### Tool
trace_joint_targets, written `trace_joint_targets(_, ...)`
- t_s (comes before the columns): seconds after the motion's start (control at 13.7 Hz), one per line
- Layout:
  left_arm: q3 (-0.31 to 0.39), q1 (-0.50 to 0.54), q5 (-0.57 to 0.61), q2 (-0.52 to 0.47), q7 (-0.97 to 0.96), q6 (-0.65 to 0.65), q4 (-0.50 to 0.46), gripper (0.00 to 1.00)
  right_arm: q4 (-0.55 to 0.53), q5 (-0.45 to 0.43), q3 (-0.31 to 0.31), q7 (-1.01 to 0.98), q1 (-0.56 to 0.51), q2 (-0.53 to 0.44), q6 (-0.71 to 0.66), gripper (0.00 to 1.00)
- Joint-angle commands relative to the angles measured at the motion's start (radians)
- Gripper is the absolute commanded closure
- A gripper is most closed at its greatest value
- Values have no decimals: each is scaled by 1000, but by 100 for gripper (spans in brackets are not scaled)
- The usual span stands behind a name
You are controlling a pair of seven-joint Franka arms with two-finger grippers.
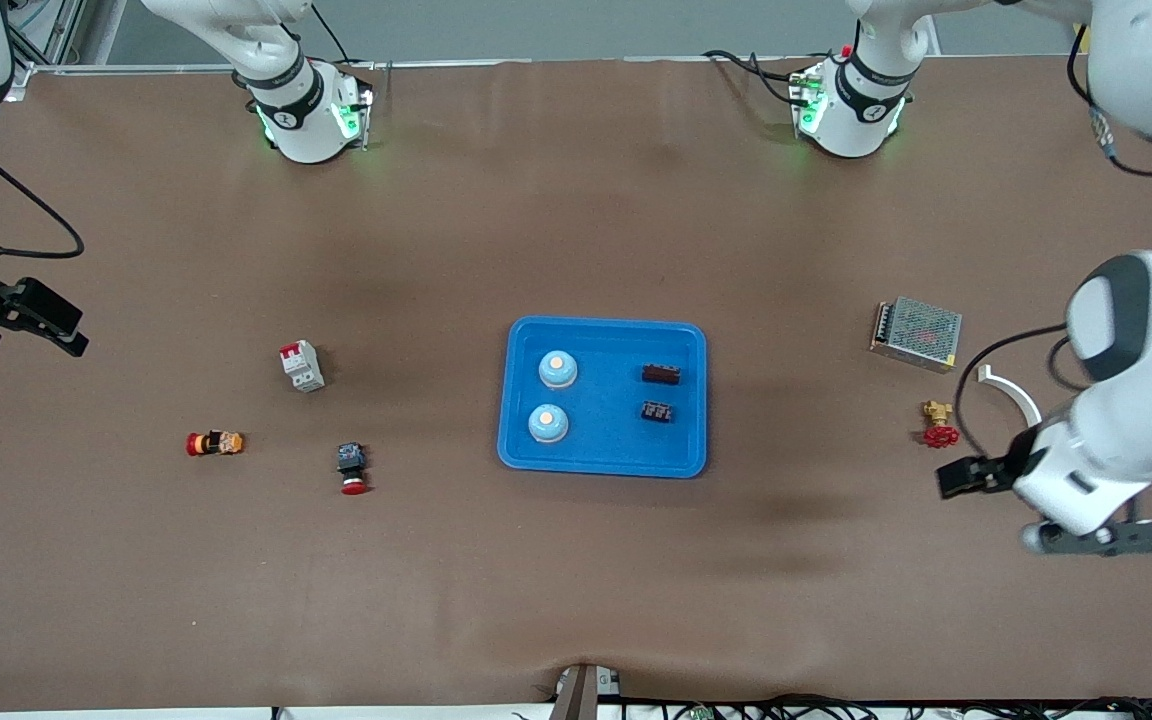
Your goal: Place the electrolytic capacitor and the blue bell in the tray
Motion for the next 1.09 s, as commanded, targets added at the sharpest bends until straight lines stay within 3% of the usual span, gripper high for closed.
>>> trace_joint_targets(0.0, 176, -113, -88, -111, 146, -88, -31, 0, 29, 1, -2, -7, -5, 3, -23, 0)
trace_joint_targets(0.15, 206, -147, -96, -160, 161, -151, -42, 0, 30, 0, -2, -10, -5, -1, -46, 0)
trace_joint_targets(0.29, 196, -153, -99, -225, 162, -230, -46, 0, 29, 0, -2, -46, -4, -8, -105, 0)
trace_joint_targets(0.58, 199, -146, -165, -320, 167, -355, -83, 0, 27, 4, -2, -151, -27, -10, -96, 0)
trace_joint_targets(1.02, 221, -161, -158, -409, 188, -350, -170, 0, 21, 4, 1, -109, -22, -57, -110, 0)
